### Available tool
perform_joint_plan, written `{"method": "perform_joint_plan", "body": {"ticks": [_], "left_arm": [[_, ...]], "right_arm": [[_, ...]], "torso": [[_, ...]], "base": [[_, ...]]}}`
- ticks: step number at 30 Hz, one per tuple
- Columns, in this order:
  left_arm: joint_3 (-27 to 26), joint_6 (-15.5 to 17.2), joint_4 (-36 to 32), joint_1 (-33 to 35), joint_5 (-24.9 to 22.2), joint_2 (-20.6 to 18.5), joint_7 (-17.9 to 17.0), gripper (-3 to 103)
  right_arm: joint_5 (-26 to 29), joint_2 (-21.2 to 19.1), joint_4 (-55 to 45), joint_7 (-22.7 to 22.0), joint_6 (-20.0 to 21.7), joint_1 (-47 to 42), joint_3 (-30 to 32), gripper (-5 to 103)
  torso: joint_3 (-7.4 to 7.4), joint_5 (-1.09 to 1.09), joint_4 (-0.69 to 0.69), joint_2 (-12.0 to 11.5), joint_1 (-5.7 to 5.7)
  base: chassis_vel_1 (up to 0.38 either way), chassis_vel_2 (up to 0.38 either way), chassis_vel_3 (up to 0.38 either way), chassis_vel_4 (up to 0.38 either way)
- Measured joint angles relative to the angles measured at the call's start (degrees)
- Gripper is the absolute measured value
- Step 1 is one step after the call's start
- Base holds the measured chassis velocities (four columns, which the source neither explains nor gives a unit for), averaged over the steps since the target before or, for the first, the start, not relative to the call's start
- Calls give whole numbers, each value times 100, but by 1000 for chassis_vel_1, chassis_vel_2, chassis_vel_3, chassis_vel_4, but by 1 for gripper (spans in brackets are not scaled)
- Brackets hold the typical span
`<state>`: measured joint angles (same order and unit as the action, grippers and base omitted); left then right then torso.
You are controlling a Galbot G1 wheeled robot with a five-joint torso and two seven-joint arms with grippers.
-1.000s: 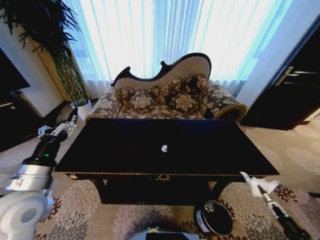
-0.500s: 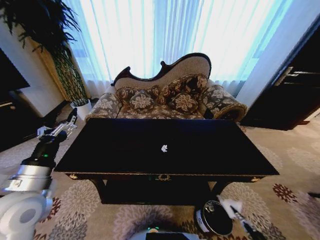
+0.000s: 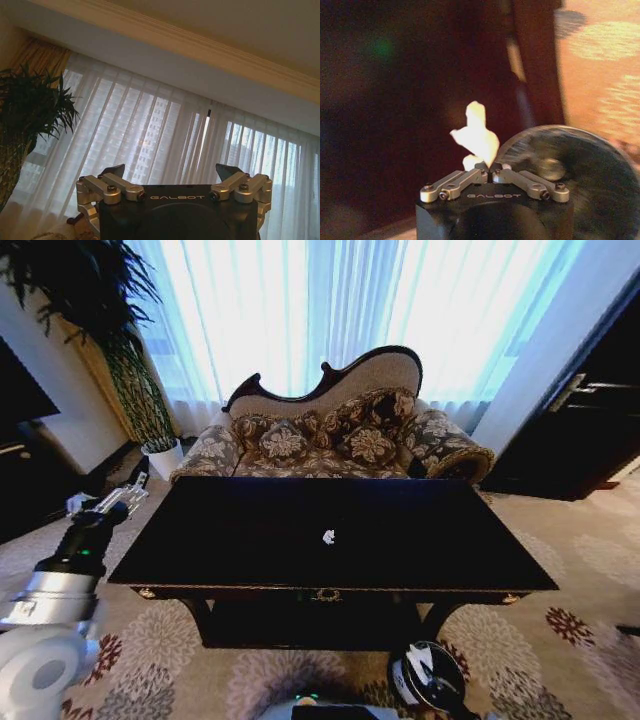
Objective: Move to the front of the table and place the trash on the table into the trash bin.
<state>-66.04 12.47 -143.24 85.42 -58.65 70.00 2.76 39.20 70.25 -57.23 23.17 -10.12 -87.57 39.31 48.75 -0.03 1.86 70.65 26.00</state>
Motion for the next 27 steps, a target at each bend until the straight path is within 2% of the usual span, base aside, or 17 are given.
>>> {"method": "perform_joint_plan", "body": {"ticks": [2,3,4,7,14,15,17,18,22,24,27], "left_arm": [[-16,-2,0,-2,-6,-12,0,100],[-16,-2,0,-2,-6,-12,0,100],[-18,-2,0,-5,-6,-17,0,100],[-18,-5,0,-7,-5,-22,0,100],[-26,-9,0,-7,-5,-53,0,100],[-25,-9,0,-7,-5,-59,0,100],[-16,-9,0,-21,-5,-70,0,100],[-16,-9,0,-21,-5,-70,0,100],[-22,-9,0,-27,-9,-91,0,100],[-22,-9,0,-28,-9,-94,0,100],[-19,-9,0,-41,-9,-102,0,100]], "right_arm": [[-16,-10,15,-512,96,49,-87,0],[-16,-10,15,-512,96,49,-87,0],[0,-18,19,-727,147,73,-117,0],[328,-16,-71,-1304,504,109,-199,0],[500,14,-69,-1536,587,210,-289,0],[509,29,-69,-1536,589,231,-303,-3],[521,55,-70,-1534,601,260,-327,7],[521,55,-70,-1534,601,260,-327,7],[579,41,-64,-1672,585,361,-355,28],[580,29,-58,-1722,581,380,-365,28],[541,1,-21,-1781,552,416,-379,38]], "torso": [[0,1,0,0,0],[0,1,0,0,0],[0,1,0,0,0],[0,1,0,0,0],[0,1,0,0,0],[0,1,0,0,0],[0,2,0,0,0],[0,2,0,0,0],[0,2,0,0,0],[0,1,-1,0,0],[0,2,0,0,0]], "base": [[0,0,0,0],[0,0,0,0],[0,0,0,0],[0,0,0,0],[0,0,0,0],[0,0,0,0],[0,0,0,0],[0,0,0,0],[0,0,0,0],[0,0,0,0],[0,0,0,0]]}}
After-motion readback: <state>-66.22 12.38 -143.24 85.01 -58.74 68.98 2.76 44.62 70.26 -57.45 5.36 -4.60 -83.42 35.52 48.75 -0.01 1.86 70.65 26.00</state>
